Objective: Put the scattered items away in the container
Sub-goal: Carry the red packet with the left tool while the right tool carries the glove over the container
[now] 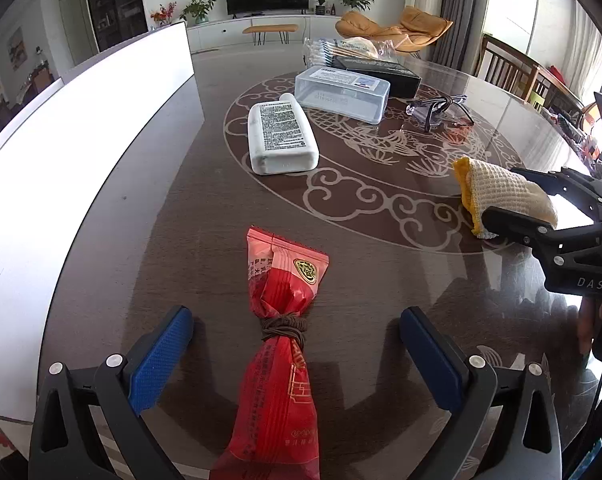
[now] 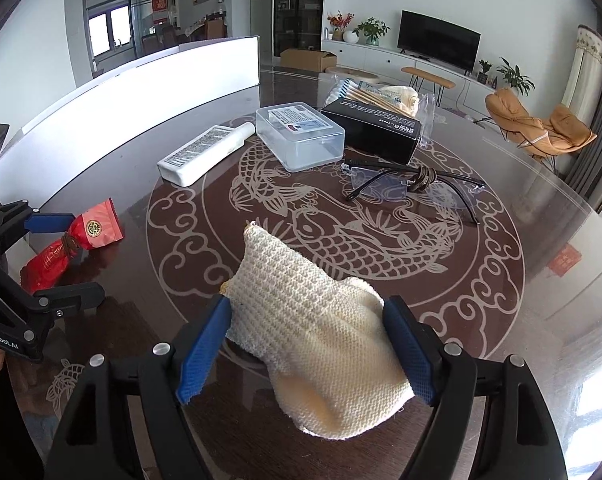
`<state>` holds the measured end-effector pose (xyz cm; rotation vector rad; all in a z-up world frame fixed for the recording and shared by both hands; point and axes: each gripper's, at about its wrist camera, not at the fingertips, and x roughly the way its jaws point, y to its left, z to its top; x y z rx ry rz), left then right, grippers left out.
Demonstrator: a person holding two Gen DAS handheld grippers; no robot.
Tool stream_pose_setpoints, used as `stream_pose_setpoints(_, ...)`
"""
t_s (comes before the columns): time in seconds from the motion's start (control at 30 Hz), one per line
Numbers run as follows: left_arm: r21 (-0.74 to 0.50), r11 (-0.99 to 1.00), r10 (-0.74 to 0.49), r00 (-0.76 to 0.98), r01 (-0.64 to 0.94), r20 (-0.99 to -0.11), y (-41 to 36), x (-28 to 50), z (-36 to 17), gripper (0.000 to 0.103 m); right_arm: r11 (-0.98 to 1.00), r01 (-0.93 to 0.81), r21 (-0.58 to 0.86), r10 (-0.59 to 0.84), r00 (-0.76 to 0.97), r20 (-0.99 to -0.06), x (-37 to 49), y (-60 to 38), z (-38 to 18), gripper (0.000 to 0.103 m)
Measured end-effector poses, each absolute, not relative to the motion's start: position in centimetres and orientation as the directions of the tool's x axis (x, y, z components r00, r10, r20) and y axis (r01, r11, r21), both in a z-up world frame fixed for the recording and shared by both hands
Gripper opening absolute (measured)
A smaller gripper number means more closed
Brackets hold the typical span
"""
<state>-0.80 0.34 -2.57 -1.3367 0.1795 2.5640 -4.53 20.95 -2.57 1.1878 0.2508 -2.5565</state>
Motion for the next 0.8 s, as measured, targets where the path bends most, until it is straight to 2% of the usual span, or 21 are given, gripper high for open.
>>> stream_pose_setpoints(0.03,-0.007,-0.964,0.165,-0.579,-0.266,-0.798,0.0,-0.5,-2.2,0.052,-0.941,0.339,-0.028,-0.199,-0.615,-0.763,-4.5,21.0,-2.5,0.076)
stream_pose_setpoints(0.07,-0.016,-0.965,0.174,-0.59,-0.264,-0.789,-0.5,-0.4,-1.9,0.025,-0.946,0.323,-0.038,-0.185,-0.629,-0.755,-4.3,21.0,-2.3,0.067)
stream_pose_setpoints(0.1,-0.046,-0.963,0.198,-0.584,-0.264,-0.787,-1.1,-0.4,-1.7,0.025,-0.952,0.302,-0.042,-0.172,-0.644,-0.746,-4.0,21.1,-2.1,0.048)
stream_pose_setpoints(0.2,-0.113,-0.962,0.245,-0.607,-0.247,-0.756,-2.9,0.5,-0.4,0.025,-0.968,0.249,0.036,-0.196,-0.656,-0.729,-2.5,22.0,-1.4,0.042)
stream_pose_setpoints(0.37,-0.165,-0.953,0.293,-0.623,-0.256,-0.726,-3.6,1.7,1.5,0.025,-0.97,0.213,0.116,-0.232,-0.674,-0.702,0.7,22.6,-0.1,0.042)
stream_pose_setpoints(0.5,-0.219,-0.943,0.329,-0.607,-0.251,-0.723,-3.9,1.8,1.7,0.025,-0.964,0.211,0.159,-0.26,-0.639,-0.724,1.4,22.2,-0.3,0.042)
stream_pose_setpoints(0.7,-0.25,-0.941,0.336,-0.691,-0.227,-0.639,-7.7,2.1,7.4,0.025,-0.932,0.323,0.165,-0.34,-0.619,-0.708,0.0,16.9,2.9,0.042)
stream_pose_setpoints(0.8,-0.233,-0.956,0.288,-0.732,-0.179,-0.618,-11.7,1.0,9.9,0.025,-0.896,0.41,0.169,-0.408,-0.614,-0.675,-1.9,12.1,5.9,0.042)
